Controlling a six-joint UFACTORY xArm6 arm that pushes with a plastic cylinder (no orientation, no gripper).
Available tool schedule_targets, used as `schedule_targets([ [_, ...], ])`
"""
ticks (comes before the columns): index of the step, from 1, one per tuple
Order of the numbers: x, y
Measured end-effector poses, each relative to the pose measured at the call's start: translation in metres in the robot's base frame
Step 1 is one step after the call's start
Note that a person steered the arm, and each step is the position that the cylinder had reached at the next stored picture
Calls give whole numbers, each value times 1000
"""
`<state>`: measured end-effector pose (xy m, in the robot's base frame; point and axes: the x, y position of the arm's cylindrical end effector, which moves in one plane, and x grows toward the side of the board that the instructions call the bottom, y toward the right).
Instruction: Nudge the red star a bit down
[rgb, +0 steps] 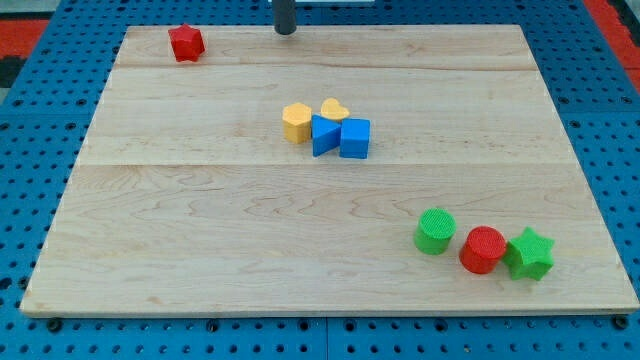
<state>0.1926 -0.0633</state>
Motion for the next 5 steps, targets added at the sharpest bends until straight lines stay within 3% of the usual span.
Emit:
schedule_targets([
  [5, 7, -100],
])
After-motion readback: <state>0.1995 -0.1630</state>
